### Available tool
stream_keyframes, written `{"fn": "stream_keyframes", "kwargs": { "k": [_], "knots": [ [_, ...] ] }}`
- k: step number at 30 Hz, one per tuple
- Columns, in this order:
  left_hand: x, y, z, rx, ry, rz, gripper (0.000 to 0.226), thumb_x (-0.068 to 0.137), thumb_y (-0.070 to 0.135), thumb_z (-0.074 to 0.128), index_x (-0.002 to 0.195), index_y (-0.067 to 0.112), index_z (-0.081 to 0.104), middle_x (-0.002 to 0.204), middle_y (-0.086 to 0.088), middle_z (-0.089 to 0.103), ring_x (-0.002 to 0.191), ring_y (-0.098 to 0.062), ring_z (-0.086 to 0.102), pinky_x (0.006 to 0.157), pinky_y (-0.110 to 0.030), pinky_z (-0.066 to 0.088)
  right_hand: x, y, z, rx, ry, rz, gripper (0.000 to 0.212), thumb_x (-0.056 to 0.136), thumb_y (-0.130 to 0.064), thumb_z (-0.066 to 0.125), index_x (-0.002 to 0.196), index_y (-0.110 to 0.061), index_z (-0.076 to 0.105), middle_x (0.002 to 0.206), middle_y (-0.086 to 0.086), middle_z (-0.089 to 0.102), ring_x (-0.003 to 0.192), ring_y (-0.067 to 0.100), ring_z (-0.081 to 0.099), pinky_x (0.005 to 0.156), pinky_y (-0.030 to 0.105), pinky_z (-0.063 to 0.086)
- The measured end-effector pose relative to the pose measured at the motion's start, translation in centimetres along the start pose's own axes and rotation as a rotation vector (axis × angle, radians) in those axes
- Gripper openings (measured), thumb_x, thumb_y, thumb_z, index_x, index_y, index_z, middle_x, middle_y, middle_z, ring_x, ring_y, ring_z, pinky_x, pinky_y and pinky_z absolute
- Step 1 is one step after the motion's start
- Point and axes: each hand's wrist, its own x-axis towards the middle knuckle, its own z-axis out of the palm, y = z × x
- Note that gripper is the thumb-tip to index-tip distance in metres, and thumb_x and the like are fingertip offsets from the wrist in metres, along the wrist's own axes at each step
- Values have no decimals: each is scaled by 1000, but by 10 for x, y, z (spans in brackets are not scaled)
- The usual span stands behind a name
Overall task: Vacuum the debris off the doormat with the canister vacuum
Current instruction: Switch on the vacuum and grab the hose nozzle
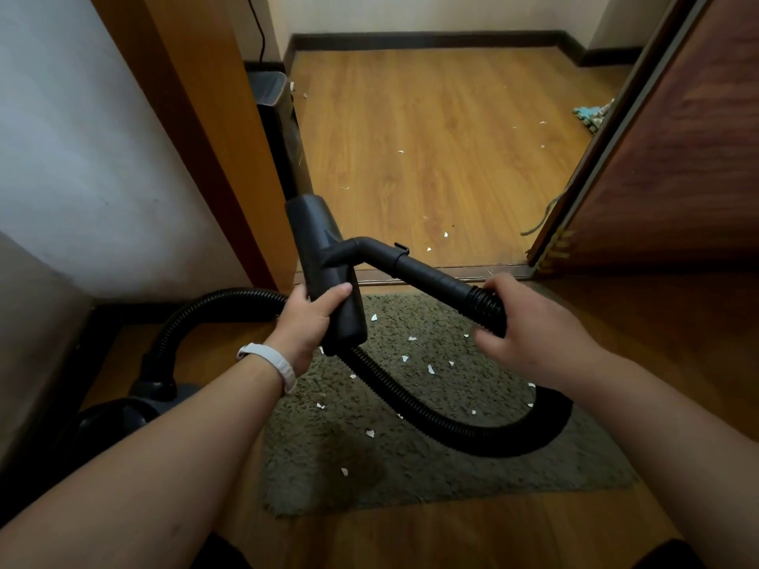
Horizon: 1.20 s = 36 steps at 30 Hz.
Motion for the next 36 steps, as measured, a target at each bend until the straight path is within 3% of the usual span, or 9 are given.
{"fn": "stream_keyframes", "kwargs": {
  "k": [3, 6, 11, 16, 22, 27, 30, 33, 36],
  "knots": [
    [0, 3, 2, -38, -55, -23, 44, 88, 31, 74, 123, 11, 58, 109, -14, 69, 94, -30, 68, 86, -46, 58, 2, 1, 6, 146, -140, 103, 35, 88, -45, 67, 107, -27, 44, 93, -2, 59, 73, 15, 63, 63, 36, 54],
    [-3, -3, 11, 45, -148, 22, 44, 85, 29, 76, 123, 11, 60, 112, -14, 71, 98, -30, 70, 82, -40, 57, 3, 1, 14, 317, -276, 197, 30, 89, -45, 67, 103, -25, 49, 89, 4, 63, 69, 22, 68, 64, 40, 58],
    [-5, -10, 17, 86, -177, 89, 56, 77, 31, 83, 125, 20, 58, 115, -9, 71, 104, -25, 71, 89, -42, 59, 5, -2, 34, 192, -192, 164, 22, 90, -36, 63, 105, -27, 49, 84, 1, 62, 69, 21, 64, 60, 35, 52],
    [-1, -6, 7, 109, -97, 84, 51, 85, 22, 79, 127, 26, 52, 109, -1, 69, 92, -18, 72, 68, -31, 59, 6, -3, 39, 204, -213, 193, 24, 90, -40, 62, 106, -28, 49, 84, -1, 61, 67, 17, 62, 55, 29, 46],
    [5, -16, 1, 169, -74, 11, 44, 85, 23, 80, 119, 25, 53, 115, -3, 69, 102, -23, 69, 85, -39, 58, 7, -3, 44, 133, -164, 191, 21, 89, -44, 61, 103, -32, 51, 82, -2, 61, 68, 19, 63, 59, 33, 51],
    [0, -17, -6, 250, -130, -68, 91, 69, 41, 85, 145, 20, 40, 127, -8, 64, 107, -27, 68, 96, -48, 55, 13, -9, 35, 127, -131, 211, 19, 87, -38, 65, 102, -32, 56, 80, -3, 61, 65, 17, 62, 51, 27, 42],
    [-7, -11, -17, 329, -146, -60, 95, 69, 39, 85, 149, 21, 36, 125, -7, 64, 107, -24, 67, 99, -45, 53, 15, -16, 29, 114, -93, 200, 19, 85, -37, 65, 102, -32, 57, 78, -4, 61, 64, 16, 62, 52, 27, 44],
    [-18, 5, -35, 472, -162, -20, 78, 82, 30, 81, 146, 23, 35, 111, 2, 62, 97, -12, 64, 84, -28, 52, 15, -28, 24, 71, -66, 165, 17, 85, -36, 65, 100, -34, 57, 76, -4, 62, 63, 16, 62, 52, 27, 44],
    [-35, 27, -64, 623, -164, 61, 82, 86, 29, 78, 153, 23, 30, 113, 4, 59, 96, -6, 59, 73, -23, 47, 17, -43, 25, 57, -63, 125, 20, 85, -38, 66, 102, -35, 56, 75, -4, 62, 62, 17, 63, 53, 28, 48]
  ]
}}
